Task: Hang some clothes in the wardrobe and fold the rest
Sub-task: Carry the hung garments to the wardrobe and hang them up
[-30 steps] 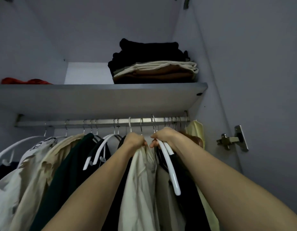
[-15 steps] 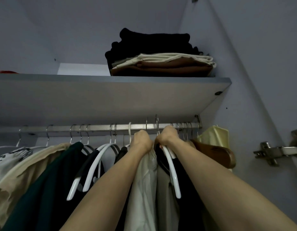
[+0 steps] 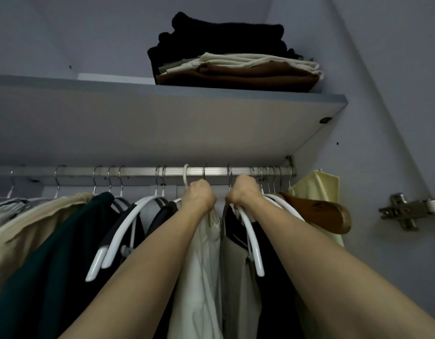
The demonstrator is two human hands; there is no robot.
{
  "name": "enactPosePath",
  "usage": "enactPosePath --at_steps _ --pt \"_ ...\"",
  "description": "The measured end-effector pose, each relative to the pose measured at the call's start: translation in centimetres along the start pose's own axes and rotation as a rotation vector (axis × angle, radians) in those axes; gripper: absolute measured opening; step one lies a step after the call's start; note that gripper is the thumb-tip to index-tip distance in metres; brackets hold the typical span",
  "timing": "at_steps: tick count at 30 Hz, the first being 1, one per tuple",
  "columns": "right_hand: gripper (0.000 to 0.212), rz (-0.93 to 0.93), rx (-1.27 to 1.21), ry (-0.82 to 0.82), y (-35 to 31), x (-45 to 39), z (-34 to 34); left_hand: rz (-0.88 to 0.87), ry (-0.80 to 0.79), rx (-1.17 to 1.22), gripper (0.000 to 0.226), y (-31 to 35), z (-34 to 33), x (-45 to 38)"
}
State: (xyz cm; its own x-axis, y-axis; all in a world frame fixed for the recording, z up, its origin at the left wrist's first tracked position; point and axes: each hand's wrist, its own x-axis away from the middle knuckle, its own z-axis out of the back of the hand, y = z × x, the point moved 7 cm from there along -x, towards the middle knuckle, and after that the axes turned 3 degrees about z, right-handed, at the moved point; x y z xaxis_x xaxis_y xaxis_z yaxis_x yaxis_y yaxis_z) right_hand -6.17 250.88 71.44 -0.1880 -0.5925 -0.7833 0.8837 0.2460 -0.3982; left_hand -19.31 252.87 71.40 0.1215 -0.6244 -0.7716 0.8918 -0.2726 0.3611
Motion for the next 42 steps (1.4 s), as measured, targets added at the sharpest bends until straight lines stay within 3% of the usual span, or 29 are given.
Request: enactPosePath --at_steps 6,10,12,15,20,24,29,34,37,42 --pt "0.031 0.187 0.325 -0.011 -1.6 0.4 1.1 -0.029 0.007 -0.056 0.025 0.4 0.2 1.1" --pt "0.018 0.217 0.236 -0.181 -1.2 1.0 0.4 -0.171 -0.031 -0.113 0.025 0.7 0.2 3.6" --pt "0.012 0.251 0.184 -0.127 -0.7 1.2 1.1 -0.278 -0.021 -0.161 0.030 0.2 -0.4 5.5" --pt "0.023 0.266 0.157 -0.054 -0.3 1.8 2.5 -0.351 -0.014 -0.134 0.038 -0.9 -0.5 7.3" --pt "0.028 0.267 0.146 -0.292 -0.8 3.8 2.7 -0.330 -0.039 -0.003 0.033 -0.8 1.2 8.2" --pt "0.033 0.304 0.174 -0.192 -1.6 8.7 4.7 -0.371 -0.026 0.062 0.033 0.7 4.1 11.9" --pt "0.026 0.326 0.209 0.018 -1.3 19.9 9.3 -0.487 0.077 0.316 0.032 1.7 8.7 20.9" --pt "0.032 0.082 0.269 0.048 1.3 33.6 13.0 -0.595 -0.107 0.442 0.035 1.2 8.3 31.4" --pt "0.032 -0.093 0.352 -0.018 3.6 41.3 14.8 -0.630 -0.336 0.487 0.033 1.3 6.2 38.0" --pt "0.031 -0.353 0.451 -0.144 5.7 54.5 19.7 -0.859 -0.814 0.310 0.031 4.0 2.9 52.4"
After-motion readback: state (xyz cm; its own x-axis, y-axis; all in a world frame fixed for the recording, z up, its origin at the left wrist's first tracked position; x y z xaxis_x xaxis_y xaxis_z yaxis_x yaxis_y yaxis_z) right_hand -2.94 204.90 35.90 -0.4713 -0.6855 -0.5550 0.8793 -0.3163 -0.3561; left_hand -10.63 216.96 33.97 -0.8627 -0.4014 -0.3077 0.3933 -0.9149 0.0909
